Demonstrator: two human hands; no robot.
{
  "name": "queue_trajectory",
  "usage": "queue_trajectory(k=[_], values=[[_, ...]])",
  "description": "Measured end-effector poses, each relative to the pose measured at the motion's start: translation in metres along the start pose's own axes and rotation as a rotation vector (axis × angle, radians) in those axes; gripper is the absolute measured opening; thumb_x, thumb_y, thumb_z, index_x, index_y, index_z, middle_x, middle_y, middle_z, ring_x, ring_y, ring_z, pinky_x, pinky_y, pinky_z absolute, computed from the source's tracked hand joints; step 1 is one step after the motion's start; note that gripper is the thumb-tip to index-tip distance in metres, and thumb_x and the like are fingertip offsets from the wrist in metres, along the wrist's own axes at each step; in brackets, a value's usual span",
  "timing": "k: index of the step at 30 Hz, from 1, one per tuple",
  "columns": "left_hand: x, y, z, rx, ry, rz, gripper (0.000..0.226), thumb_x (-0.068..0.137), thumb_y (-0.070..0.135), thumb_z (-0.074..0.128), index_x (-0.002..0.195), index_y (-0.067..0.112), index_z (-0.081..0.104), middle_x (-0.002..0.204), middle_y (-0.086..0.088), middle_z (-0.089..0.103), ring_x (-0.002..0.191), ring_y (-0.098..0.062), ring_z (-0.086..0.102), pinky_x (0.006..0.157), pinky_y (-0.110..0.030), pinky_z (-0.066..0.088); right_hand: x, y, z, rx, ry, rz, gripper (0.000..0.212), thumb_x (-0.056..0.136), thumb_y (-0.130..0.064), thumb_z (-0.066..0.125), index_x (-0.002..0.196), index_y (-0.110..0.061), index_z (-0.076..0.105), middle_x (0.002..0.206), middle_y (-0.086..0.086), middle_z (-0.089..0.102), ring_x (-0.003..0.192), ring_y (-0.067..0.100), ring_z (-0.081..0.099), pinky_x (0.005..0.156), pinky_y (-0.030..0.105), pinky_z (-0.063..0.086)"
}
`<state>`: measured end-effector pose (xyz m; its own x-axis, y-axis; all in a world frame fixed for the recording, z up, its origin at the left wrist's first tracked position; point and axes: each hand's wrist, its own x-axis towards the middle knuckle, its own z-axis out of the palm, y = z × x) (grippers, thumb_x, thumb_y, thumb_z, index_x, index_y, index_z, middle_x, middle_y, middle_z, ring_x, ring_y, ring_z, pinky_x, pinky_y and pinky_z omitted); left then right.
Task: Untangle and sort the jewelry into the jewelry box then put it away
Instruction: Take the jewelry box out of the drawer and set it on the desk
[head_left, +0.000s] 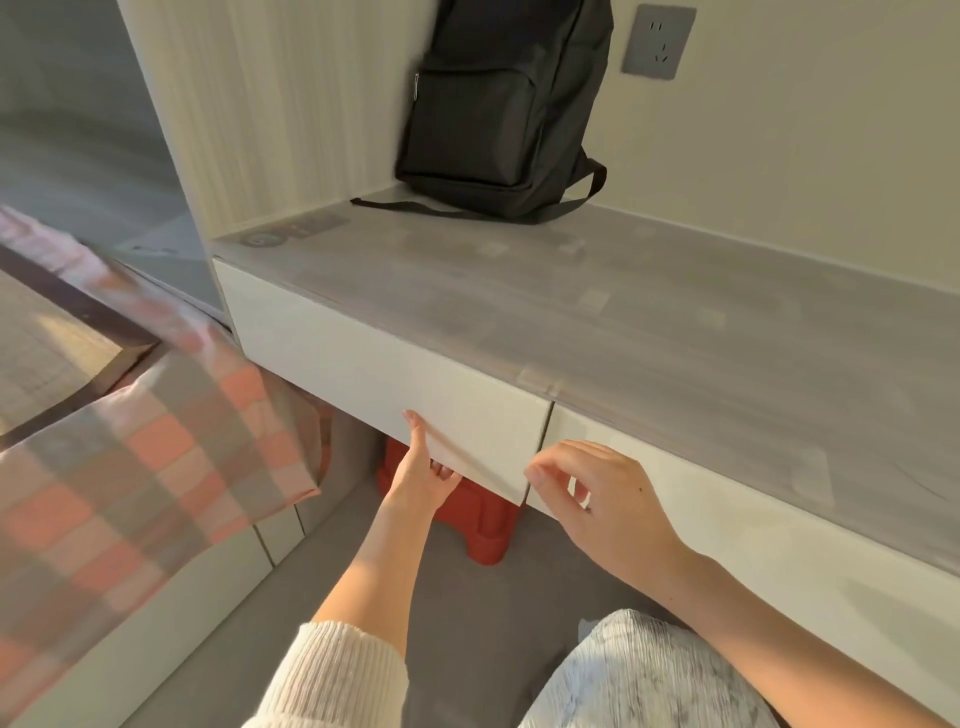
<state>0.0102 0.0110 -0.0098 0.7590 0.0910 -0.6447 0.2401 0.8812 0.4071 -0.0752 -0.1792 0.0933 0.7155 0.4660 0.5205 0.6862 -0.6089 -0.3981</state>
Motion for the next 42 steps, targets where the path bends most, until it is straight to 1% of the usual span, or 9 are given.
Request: queue_trajectory(k=[11,18,22,28,30,34,37,39,42], values=[[-0.018,0.004,-0.022,0.031,-0.011,-0.013,0.079,0.067,0.064,0.066,0.119,0.009,0.046,0.108,-0.007,0.063,0.097,-0.023,0.061,0.077,-0.039,0.047,0.015,-0.008,0.026,-0.385,0.017,-0.017,0.041,0.081,-0.026,0.058,0.116,-0.003,0.061,0.112,0.007,0.064,0.104,0.026,0.059,0.097,0.026,0.034],[-0.024,0.001,-0.03,0.103,0.03,0.024,0.085,0.071,0.071,0.053,0.128,0.009,0.042,0.106,-0.007,0.061,0.109,-0.026,0.055,0.088,-0.039,0.045,0.036,-0.013,0.032,-0.438,0.007,-0.035,0.031,0.071,-0.01,0.075,0.1,-0.003,0.066,0.091,0.006,0.067,0.082,0.026,0.06,0.075,0.031,0.053],[-0.048,-0.001,-0.061,0.217,0.112,0.049,0.095,0.079,0.075,0.036,0.144,0.007,0.024,0.147,-0.012,0.035,0.136,-0.026,0.034,0.107,-0.038,0.035,0.022,-0.043,0.038,-0.227,-0.096,-0.027,0.02,0.091,-0.009,0.053,0.11,-0.004,0.061,0.095,0.008,0.063,0.093,0.024,0.053,0.084,0.033,0.047],[-0.114,0.034,-0.111,0.253,0.14,0.048,0.079,0.075,0.054,0.063,0.133,0.006,0.037,0.128,-0.017,0.05,0.115,-0.034,0.052,0.09,-0.042,0.046,-0.008,-0.084,0.04,-0.103,-0.1,-0.105,0.032,0.077,-0.01,0.073,0.107,-0.002,0.068,0.084,0.005,0.068,0.08,0.018,0.06,0.069,0.022,0.052],[-0.131,0.05,-0.122,0.485,0.344,0.293,0.079,0.077,0.049,0.068,0.136,0.008,0.036,0.111,-0.011,0.053,0.097,-0.028,0.053,0.083,-0.041,0.045,-0.006,-0.093,0.029,0.033,-0.153,-0.076,0.024,0.087,-0.017,0.063,0.107,-0.006,0.069,0.089,0.002,0.069,0.085,0.011,0.058,0.072,0.015,0.047],[-0.167,0.078,-0.106,0.804,0.628,1.006,0.05,0.086,0.039,0.056,0.129,0.017,0.041,0.126,-0.009,0.047,0.11,-0.025,0.049,0.097,-0.046,0.042,0.03,-0.089,0.021,0.135,-0.136,0.119,0.029,0.093,-0.03,0.054,0.113,-0.012,0.065,0.108,-0.001,0.065,0.101,0.011,0.056,0.086,0.019,0.041],[-0.182,0.084,-0.094,0.753,0.471,0.958,0.031,0.093,0.029,0.043,0.122,0.021,0.046,0.129,-0.007,0.045,0.105,-0.02,0.048,0.094,-0.043,0.043,0.066,-0.078,0.041,-0.121,-0.406,0.24,0.054,0.09,-0.044,0.055,0.127,-0.004,0.05,0.128,0.01,0.054,0.119,0.024,0.049,0.094,0.031,0.039],[-0.195,0.08,-0.09,0.808,0.436,0.943,0.006,0.094,0.031,0.044,0.09,0.035,0.045,0.115,-0.001,0.042,0.097,-0.018,0.046,0.085,-0.037,0.04,0.084,-0.081,0.057,-0.184,-0.629,0.257,0.063,0.084,-0.052,0.059,0.123,-0.003,0.047,0.123,0.011,0.053,0.114,0.026,0.051,0.08,0.031,0.042],[-0.206,0.077,-0.091,0.834,0.377,0.916,0.036,0.093,0.027,0.05,0.07,0.037,0.024,0.106,0.006,0.033,0.085,-0.016,0.04,0.081,-0.033,0.034,0.106,-0.086,0.077,-0.185,-0.86,0.325,0.075,0.079,-0.055,0.063,0.129,-0.004,0.041,0.128,0.008,0.047,0.117,0.025,0.049,0.077,0.028,0.04]])
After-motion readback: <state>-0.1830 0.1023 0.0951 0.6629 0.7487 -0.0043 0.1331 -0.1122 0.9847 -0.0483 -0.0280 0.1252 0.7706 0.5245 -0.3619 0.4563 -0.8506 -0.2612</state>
